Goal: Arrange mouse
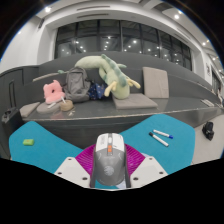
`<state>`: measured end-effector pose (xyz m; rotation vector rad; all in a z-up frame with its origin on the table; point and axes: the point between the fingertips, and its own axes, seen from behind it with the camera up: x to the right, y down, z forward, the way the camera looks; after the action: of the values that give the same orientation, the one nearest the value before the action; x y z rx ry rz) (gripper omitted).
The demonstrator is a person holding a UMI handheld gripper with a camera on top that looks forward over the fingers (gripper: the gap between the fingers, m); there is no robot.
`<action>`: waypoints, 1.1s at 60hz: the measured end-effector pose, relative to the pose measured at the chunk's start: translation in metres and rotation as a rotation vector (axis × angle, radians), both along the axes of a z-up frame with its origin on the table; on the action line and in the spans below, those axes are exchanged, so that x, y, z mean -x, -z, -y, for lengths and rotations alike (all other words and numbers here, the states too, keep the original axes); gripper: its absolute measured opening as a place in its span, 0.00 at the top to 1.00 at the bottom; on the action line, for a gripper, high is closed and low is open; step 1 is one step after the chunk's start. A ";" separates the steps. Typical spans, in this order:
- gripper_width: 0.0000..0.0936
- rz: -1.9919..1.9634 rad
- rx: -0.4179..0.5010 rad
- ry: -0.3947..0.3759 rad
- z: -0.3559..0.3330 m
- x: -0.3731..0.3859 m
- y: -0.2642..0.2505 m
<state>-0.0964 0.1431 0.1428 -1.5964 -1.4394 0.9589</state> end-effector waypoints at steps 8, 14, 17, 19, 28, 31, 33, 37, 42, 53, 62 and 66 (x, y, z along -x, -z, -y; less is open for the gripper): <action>0.58 0.112 0.070 0.053 -0.070 0.008 0.082; 0.58 0.189 0.052 0.071 -0.097 0.000 0.140; 0.57 0.207 0.066 0.066 -0.099 -0.002 0.155; 0.56 0.223 0.074 0.053 -0.099 -0.003 0.163; 0.38 0.210 0.054 0.021 -0.094 -0.005 0.169; 0.14 0.210 0.041 0.027 -0.096 -0.008 0.165; 0.08 0.214 0.028 0.043 -0.100 -0.013 0.161; 0.09 0.192 0.005 0.048 -0.099 -0.024 0.135; 0.09 0.141 0.015 0.023 -0.081 -0.057 0.087; 0.09 0.128 0.009 0.000 -0.035 -0.187 0.007; 0.09 0.139 0.003 0.000 0.009 -0.275 -0.007; 0.10 0.147 0.021 -0.007 0.030 -0.305 -0.003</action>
<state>0.2084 0.1135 0.1459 -1.7078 -1.5398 0.8783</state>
